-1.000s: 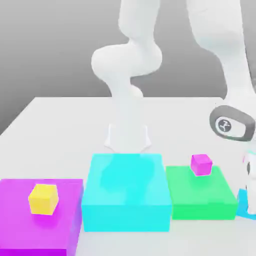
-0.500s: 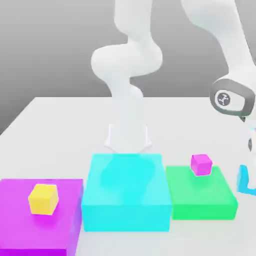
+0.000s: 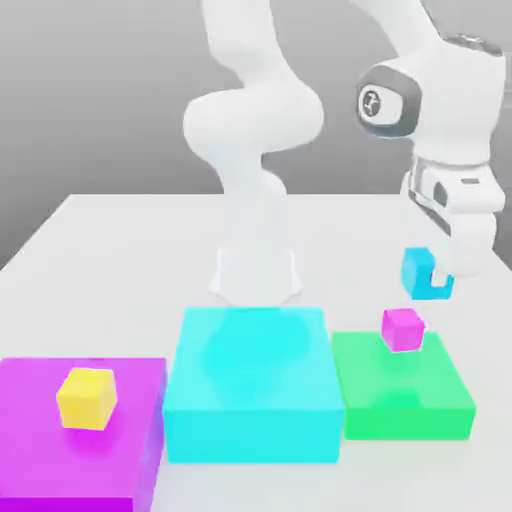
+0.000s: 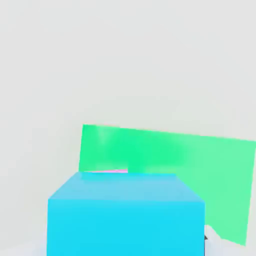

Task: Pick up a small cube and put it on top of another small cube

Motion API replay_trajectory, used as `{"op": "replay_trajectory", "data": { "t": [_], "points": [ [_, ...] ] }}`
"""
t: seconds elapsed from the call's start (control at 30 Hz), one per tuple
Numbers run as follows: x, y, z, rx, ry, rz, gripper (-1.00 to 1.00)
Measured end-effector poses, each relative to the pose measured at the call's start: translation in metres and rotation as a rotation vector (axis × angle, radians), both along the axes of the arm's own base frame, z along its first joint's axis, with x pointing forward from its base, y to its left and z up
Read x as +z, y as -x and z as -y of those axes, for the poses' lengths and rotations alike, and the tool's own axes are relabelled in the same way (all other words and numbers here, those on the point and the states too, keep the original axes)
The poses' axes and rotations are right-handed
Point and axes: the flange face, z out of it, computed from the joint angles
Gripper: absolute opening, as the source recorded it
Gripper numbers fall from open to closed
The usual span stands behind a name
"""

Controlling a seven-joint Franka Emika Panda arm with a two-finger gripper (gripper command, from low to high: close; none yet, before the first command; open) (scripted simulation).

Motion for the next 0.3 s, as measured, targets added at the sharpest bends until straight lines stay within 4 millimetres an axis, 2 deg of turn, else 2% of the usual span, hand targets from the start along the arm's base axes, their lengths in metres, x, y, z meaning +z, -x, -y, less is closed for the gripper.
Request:
{"op": "replay_trajectory", "data": {
  "t": [0.17,0.2,0.3],
  "points": [
    [-0.046,0.002,0.002,0.015,-0.001,-0.001,-1.00],
    [-0.055,0.003,0.003,0.016,-0.001,-0.001,1.00],
    [-0.055,0.003,0.003,0.016,-0.001,-0.001,1.00]
  ]
}}
